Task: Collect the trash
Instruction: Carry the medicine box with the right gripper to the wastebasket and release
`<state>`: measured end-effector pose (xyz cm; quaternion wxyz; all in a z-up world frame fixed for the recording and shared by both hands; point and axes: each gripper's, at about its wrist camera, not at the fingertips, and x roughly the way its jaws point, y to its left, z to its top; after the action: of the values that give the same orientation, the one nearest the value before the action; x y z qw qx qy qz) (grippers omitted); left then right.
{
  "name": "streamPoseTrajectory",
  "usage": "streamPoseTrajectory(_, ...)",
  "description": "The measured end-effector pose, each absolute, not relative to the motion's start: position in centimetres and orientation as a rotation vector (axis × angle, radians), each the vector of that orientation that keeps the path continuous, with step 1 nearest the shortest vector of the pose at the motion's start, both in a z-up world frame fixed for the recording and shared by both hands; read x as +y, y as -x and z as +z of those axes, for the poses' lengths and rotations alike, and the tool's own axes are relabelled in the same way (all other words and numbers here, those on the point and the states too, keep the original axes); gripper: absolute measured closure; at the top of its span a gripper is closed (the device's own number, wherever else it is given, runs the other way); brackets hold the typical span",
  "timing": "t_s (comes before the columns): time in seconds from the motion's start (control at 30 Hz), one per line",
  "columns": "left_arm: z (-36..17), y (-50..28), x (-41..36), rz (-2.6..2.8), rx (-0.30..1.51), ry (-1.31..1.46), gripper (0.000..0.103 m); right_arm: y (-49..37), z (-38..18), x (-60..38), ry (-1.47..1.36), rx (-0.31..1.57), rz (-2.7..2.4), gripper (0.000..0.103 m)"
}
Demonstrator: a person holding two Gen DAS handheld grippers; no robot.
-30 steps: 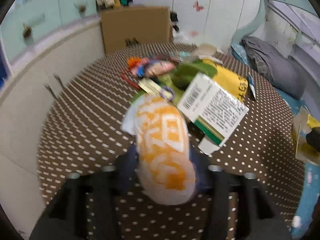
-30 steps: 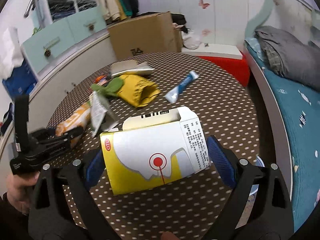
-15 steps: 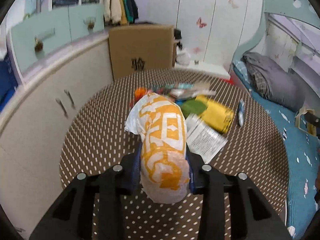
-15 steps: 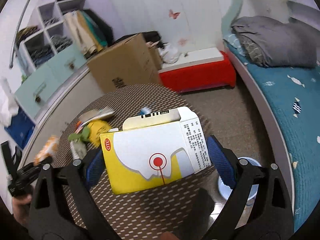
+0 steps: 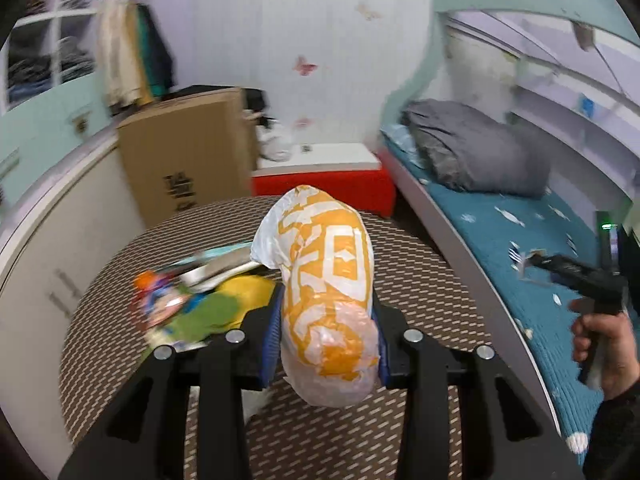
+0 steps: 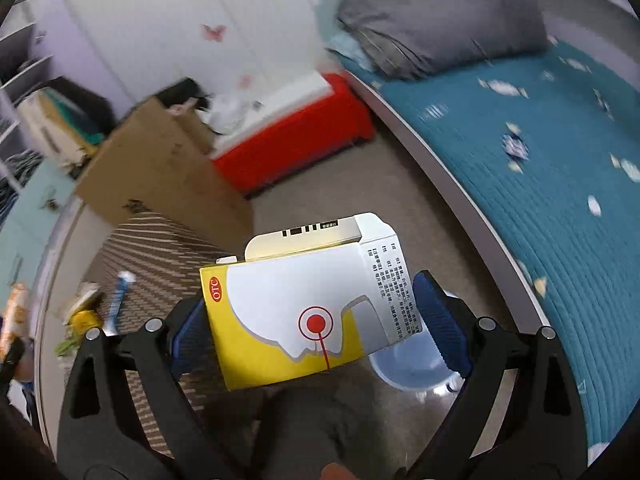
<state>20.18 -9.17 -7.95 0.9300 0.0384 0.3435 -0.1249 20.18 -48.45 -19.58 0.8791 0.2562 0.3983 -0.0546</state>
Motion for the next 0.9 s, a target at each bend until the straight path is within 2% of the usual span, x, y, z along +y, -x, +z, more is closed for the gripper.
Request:
streamPoseTrajectory(0.37,-10.1,-23.9,-20.9,-0.465,0.783,-0.184,0.066,-24.9,-34.9,-54.1,-0.724,1.117,-0.169,0.010)
streamPoseTrajectory(0.4,-10.5,-24.3,-21.9,-0.484,0.796,-0.194,0.066,-25.1,-36.4,-54.5,-0.750,1.139,-0.178,0.007)
streamPoseTrajectory(0.47,-11.2,-24.6,-23.9,-0.525,0.822,-0.210,0.066,-25.2,-38.2,-55.5,-0.805,1.151,-0.185,0.006)
streamPoseTrajectory(0.63,-13.4,-25.6,-28.7,-0.612,0.886,-0.253,0.066,-23.9,-38.2,-57.5,-0.879,1.092,-0.204,0.006)
streamPoseTrajectory(0.9,-17.8,-25.6,-36.9,-0.764,1.017,-0.328,0.066,-18.6,-32.0,-60.6,-0.889,0.928,-0.247,0.006)
